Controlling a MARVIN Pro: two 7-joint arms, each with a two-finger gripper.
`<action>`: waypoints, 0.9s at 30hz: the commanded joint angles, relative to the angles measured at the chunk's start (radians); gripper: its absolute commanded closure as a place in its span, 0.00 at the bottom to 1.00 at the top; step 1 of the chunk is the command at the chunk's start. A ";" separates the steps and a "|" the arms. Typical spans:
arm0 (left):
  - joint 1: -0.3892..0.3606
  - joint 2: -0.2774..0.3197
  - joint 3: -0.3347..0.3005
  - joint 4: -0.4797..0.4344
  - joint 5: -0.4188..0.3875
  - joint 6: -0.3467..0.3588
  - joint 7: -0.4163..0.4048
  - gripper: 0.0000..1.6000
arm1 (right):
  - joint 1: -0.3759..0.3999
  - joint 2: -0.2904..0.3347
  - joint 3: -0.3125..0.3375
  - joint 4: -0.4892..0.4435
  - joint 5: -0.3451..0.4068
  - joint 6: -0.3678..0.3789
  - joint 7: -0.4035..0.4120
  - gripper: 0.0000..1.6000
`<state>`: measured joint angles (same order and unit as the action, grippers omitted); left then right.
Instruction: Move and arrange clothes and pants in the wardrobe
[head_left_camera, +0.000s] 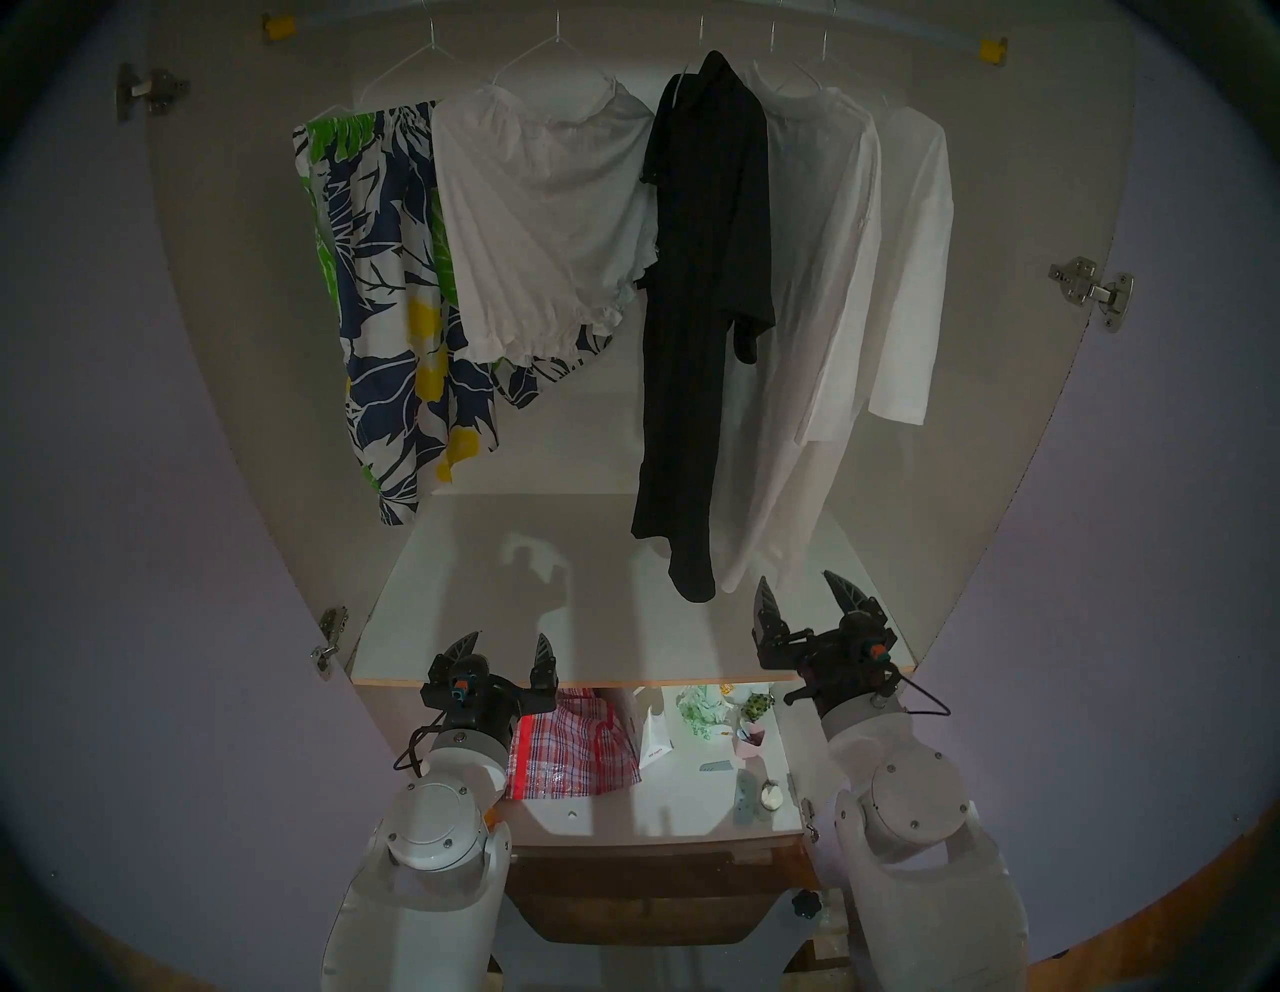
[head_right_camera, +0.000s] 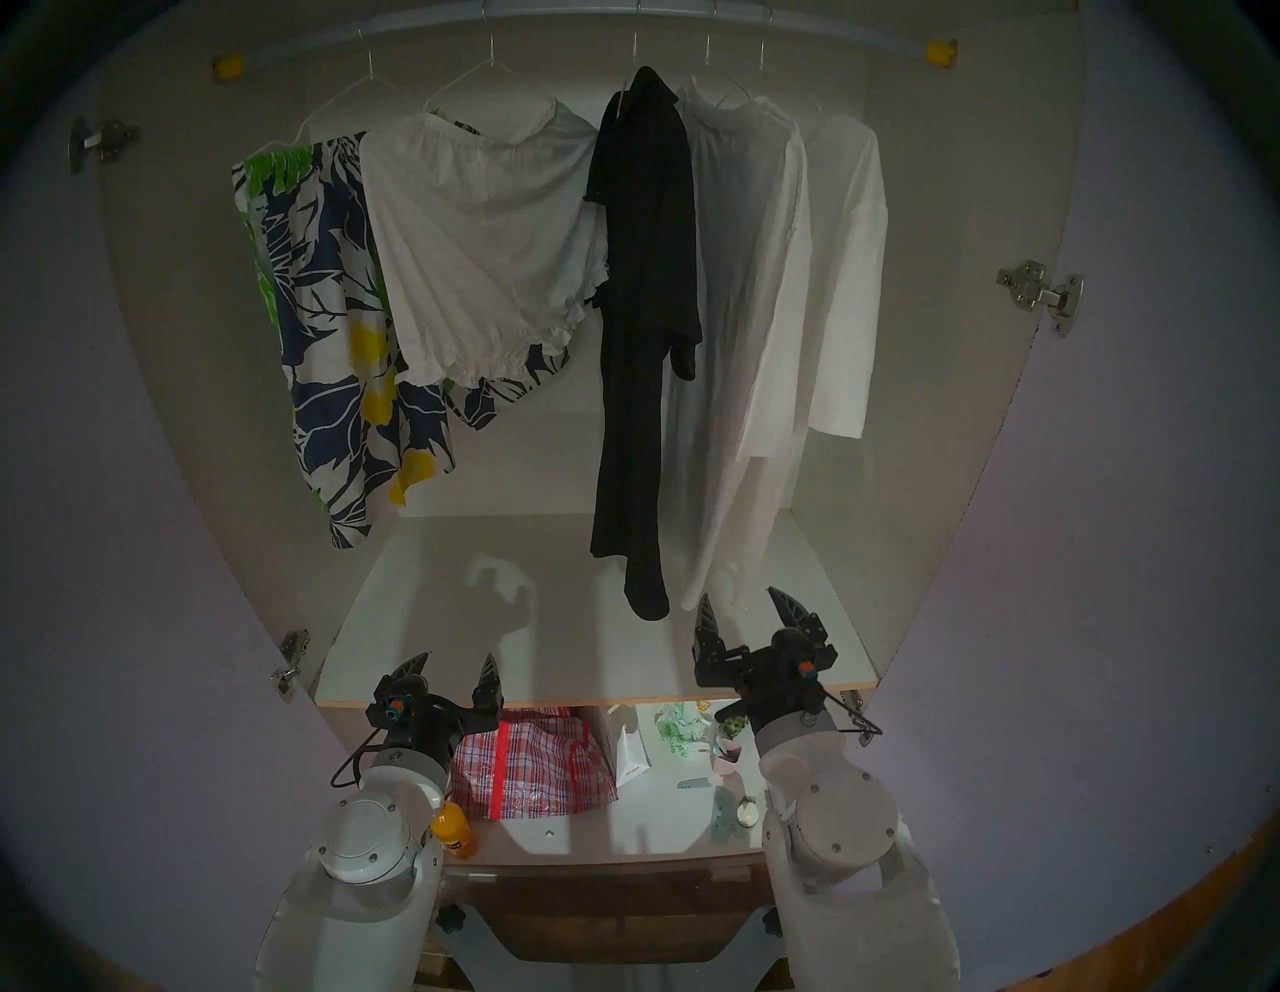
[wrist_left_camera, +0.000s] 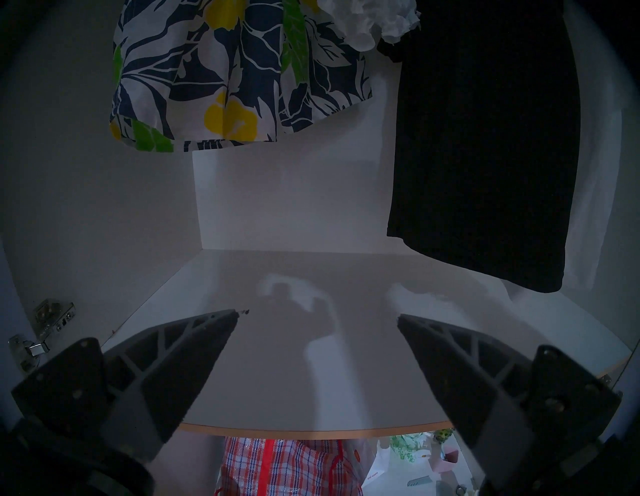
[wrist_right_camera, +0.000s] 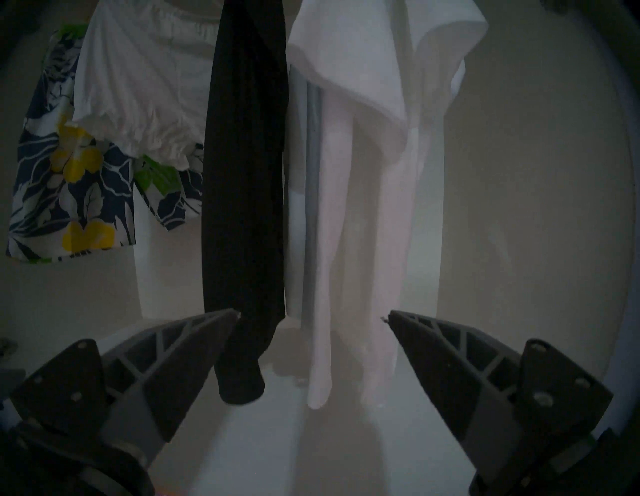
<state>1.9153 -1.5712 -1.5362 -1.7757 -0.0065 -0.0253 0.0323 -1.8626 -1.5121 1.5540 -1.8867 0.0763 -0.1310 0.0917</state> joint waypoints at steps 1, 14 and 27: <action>-0.007 0.000 0.002 -0.025 -0.001 -0.004 -0.003 0.00 | 0.049 0.008 0.031 -0.040 0.042 -0.013 0.019 0.00; -0.007 0.000 0.002 -0.026 -0.001 -0.004 -0.003 0.00 | 0.106 -0.057 0.109 -0.004 0.039 -0.101 -0.077 0.00; -0.007 0.001 0.002 -0.025 -0.001 -0.005 -0.002 0.00 | 0.206 -0.092 0.156 0.085 0.313 -0.240 -0.114 0.00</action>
<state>1.9158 -1.5710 -1.5362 -1.7757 -0.0065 -0.0252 0.0332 -1.7110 -1.5916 1.7059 -1.8004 0.3014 -0.2941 -0.0093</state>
